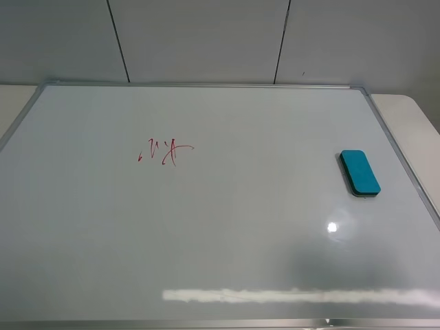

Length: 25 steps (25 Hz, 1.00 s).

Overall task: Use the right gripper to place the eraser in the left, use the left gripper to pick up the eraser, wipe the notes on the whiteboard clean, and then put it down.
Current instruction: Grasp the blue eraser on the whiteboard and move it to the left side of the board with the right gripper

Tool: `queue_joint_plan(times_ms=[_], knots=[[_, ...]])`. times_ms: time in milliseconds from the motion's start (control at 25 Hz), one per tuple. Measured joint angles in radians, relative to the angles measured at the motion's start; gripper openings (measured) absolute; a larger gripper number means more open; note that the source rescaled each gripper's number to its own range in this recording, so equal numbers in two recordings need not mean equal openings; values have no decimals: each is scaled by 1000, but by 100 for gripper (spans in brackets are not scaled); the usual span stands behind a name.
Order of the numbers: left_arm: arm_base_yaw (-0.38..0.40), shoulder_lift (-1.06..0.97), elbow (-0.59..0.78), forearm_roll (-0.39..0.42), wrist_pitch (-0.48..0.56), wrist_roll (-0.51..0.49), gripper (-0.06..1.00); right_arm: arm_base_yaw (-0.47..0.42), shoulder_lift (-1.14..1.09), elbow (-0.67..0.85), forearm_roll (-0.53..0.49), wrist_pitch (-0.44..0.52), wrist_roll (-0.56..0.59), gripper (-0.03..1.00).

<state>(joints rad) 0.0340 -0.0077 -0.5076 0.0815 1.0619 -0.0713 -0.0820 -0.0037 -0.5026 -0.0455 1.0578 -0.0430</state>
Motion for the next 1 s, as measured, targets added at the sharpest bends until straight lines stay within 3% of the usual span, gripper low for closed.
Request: queue_joint_plan(times_ms=[120, 200, 400, 600, 760, 1000], knots=[[0, 0, 0, 0, 0, 0, 100, 0, 0, 0, 0, 0, 0, 99], [0, 0, 0, 0, 0, 0, 100, 0, 0, 0, -3, 0, 0, 93], [0, 0, 0, 0, 0, 0, 100, 0, 0, 0, -4, 0, 0, 61], [0, 0, 0, 0, 0, 0, 100, 0, 124, -99, 14, 5, 9, 10], [0, 0, 0, 0, 0, 0, 100, 0, 388, -309, 85, 12, 62, 2], [0, 0, 0, 0, 0, 0, 100, 0, 802, -555, 121, 36, 69, 0]])
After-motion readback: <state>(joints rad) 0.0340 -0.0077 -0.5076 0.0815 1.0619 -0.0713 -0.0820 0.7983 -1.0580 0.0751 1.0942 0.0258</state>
